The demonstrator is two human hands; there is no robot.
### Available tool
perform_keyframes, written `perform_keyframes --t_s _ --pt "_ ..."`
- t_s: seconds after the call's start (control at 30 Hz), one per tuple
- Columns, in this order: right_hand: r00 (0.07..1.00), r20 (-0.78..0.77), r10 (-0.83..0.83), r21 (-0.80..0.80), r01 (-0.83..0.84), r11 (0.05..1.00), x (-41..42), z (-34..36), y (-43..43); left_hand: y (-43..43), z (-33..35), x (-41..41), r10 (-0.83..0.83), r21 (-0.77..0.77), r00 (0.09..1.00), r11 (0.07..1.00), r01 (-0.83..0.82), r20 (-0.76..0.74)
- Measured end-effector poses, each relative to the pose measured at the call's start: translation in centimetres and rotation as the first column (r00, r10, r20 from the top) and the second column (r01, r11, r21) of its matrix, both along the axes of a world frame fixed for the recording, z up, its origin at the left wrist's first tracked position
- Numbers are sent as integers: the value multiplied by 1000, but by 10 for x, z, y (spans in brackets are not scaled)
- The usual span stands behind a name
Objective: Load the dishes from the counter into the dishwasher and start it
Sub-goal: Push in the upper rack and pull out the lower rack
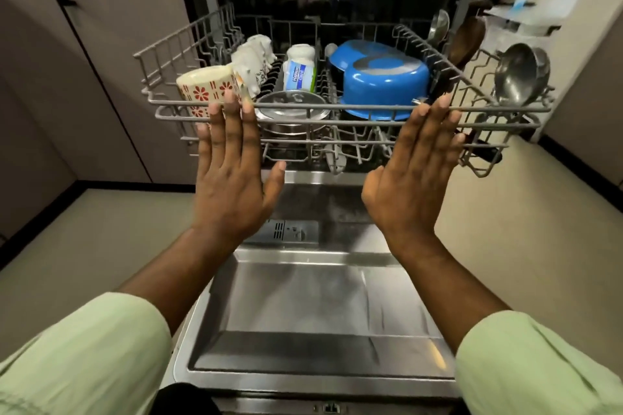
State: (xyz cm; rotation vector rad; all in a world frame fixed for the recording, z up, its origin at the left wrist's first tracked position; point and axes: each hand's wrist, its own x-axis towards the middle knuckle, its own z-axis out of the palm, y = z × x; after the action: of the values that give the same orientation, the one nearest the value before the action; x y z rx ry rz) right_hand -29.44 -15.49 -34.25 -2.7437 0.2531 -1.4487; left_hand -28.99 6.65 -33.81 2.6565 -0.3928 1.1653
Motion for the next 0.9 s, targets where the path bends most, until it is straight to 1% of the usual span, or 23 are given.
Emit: perform_keyframes --t_s 0.1,0.2,0.3,0.37,0.43,0.6,0.73,0.9 --pt "999 -47 -17 3 17 1000 10 -2 2 1 0 11 12 12 999 1000 -11 -42" --pt "996 -93 3 52 2 999 25 1 8 1 3 27 21 24 996 1000 -19 -81" --pt "992 -125 -9 94 21 995 40 6 9 -1 0 43 -3 12 997 1000 4 -79" --pt "989 -147 -15 89 29 996 50 7 7 -3 -1 56 -15 5 997 1000 15 -78" --pt "983 -185 -2 78 17 997 60 10 7 -2 4 69 -15 8 994 1000 16 -108" --pt "931 -363 -45 42 65 997 84 26 7 6 17 97 -4 104 979 994 25 -203" --pt "881 -471 -46 7 56 998 97 38 3 3 30 117 -3 129 966 991 37 -260" --pt "850 -524 -47 -3 53 999 119 55 -5 -2 44 142 -11 162 944 984 67 -328"
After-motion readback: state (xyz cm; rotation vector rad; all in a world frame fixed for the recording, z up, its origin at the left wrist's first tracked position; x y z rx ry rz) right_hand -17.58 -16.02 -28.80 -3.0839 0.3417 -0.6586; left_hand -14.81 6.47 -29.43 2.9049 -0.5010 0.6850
